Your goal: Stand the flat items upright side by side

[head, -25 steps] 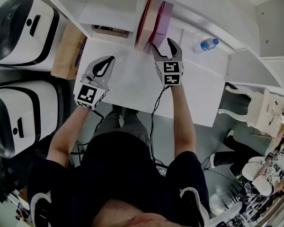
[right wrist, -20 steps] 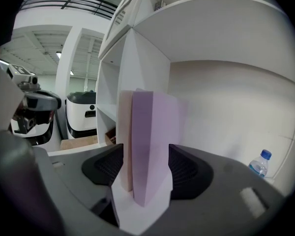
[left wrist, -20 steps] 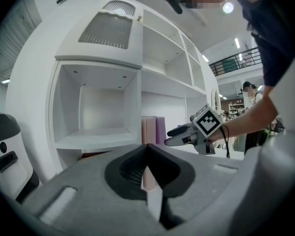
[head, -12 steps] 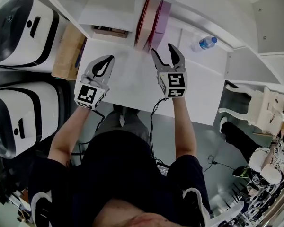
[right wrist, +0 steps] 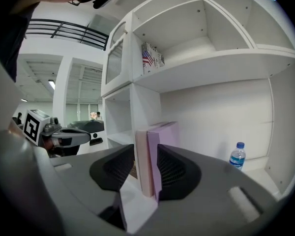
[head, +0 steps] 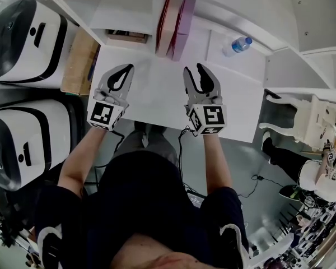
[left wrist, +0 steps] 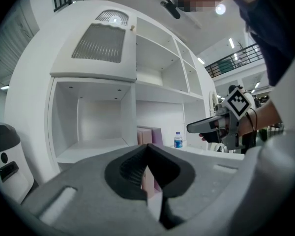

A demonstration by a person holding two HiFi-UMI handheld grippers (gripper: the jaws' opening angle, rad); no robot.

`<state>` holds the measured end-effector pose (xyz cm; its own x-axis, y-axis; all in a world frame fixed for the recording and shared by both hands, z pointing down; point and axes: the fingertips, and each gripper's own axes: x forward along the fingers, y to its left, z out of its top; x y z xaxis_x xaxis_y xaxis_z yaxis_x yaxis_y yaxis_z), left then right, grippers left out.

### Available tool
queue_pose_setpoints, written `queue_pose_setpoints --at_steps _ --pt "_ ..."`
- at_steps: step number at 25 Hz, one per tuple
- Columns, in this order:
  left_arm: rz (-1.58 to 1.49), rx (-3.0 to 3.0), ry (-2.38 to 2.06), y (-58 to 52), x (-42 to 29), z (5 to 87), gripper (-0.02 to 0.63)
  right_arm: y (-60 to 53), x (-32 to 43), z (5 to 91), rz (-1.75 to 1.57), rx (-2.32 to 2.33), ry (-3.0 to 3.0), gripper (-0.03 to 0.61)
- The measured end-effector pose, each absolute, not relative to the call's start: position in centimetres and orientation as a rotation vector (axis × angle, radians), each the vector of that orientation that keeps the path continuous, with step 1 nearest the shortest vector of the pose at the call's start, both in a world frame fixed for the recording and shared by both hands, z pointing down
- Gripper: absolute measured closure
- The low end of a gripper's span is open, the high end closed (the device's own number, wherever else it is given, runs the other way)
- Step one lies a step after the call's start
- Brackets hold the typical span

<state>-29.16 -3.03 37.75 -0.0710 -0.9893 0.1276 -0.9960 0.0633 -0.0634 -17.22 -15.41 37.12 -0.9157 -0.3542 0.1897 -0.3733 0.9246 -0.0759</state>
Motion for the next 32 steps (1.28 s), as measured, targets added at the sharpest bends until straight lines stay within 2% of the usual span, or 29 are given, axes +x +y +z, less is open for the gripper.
queue_pose_setpoints --at_steps 2,15,32 --pt "0.206 2.115 -2.251 -2.9 -28.8 37.4 0.612 -15.0 -16.1 36.5 0.154 0.593 -2.920 0.472" --pt "0.131 2.200 -2.268 -2.2 -26.1 34.3 0.612 -13.2 -10.3 35.3 0.114 0.777 -2.866 0.572" --pt "0.193 2.180 -2.326 0.3 -24.9 34.0 0.612 -11.4 -6.7 36.2 0.100 0.910 -2.747 0.579"
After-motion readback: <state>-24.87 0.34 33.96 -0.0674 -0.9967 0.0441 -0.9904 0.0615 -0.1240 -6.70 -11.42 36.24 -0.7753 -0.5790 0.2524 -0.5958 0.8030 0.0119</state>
